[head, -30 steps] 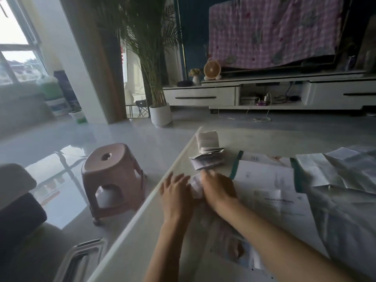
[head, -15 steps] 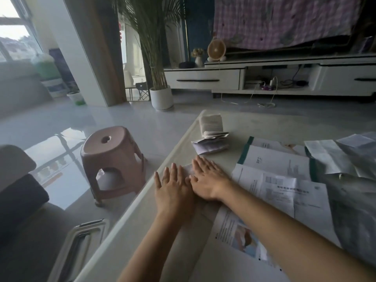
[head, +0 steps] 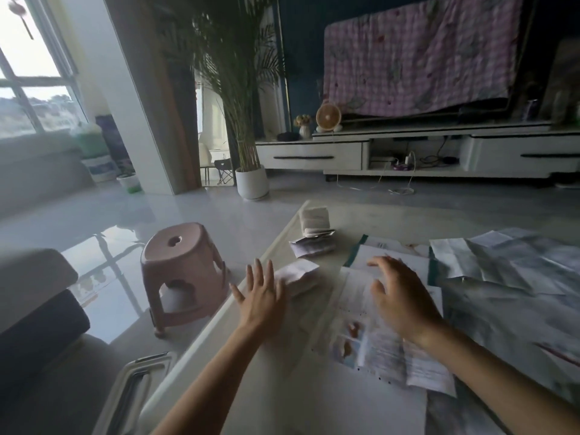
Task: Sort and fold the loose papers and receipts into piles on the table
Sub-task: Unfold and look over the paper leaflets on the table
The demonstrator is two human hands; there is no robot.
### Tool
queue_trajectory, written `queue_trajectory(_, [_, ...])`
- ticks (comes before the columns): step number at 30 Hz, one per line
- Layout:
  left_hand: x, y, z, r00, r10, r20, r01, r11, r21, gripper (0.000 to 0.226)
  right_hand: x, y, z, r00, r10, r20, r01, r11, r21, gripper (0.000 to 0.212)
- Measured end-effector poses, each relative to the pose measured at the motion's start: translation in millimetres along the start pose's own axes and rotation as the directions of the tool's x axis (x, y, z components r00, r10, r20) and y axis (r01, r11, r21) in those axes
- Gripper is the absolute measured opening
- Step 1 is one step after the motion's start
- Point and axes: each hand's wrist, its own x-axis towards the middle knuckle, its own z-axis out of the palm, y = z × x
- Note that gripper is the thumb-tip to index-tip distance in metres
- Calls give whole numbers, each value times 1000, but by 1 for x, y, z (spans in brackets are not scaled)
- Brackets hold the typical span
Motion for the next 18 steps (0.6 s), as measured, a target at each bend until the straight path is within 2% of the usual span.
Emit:
queue_trajectory(2, [-12, 11, -5, 988, 26, -154, -40, 995, -92, 52, -16, 18, -25, 998, 66, 0, -66, 998, 14, 31])
queue_trajectory(4, [-27, 29, -7, 956, 95, -278, -149, 972, -183, 50, -24, 29, -38, 994, 112, 18, -112, 993, 23, 30])
queue_trajectory(7, [-54, 65, 2, 931, 195, -310, -292, 907, -305, 51, -37, 29, -47, 979, 125, 159, -149, 978, 148, 35])
queue_trajectory(9, [-71, 86, 12, 938, 204, -281, -307, 866, -395, 53, -52, 23, -49, 933, 80, 352, -161, 965, 207, 58])
queue_trajectory(10, [-78, 94, 16, 946, 195, -259, -297, 844, -447, 47, -60, 20, -50, 893, 65, 445, -164, 968, 188, 74])
queue_trajectory(12, [-86, 102, 21, 954, 177, -243, -279, 819, -501, 35, -74, 17, -47, 833, 66, 550, -100, 994, 31, 96])
queue_trajectory(13, [-88, 104, 22, 947, 184, -264, -300, 804, -514, 32, -79, 19, -44, 831, 63, 553, -31, 997, -67, 98])
queue_trajectory(15, [-93, 104, 19, 935, 195, -297, -339, 739, -583, 26, -84, 23, -39, 848, 39, 529, 25, 993, -113, 84])
queue_trajectory(18, [-100, 98, 9, 958, 83, -275, -267, 611, -745, 24, -85, 27, -34, 904, -9, 428, 29, 999, -40, 46])
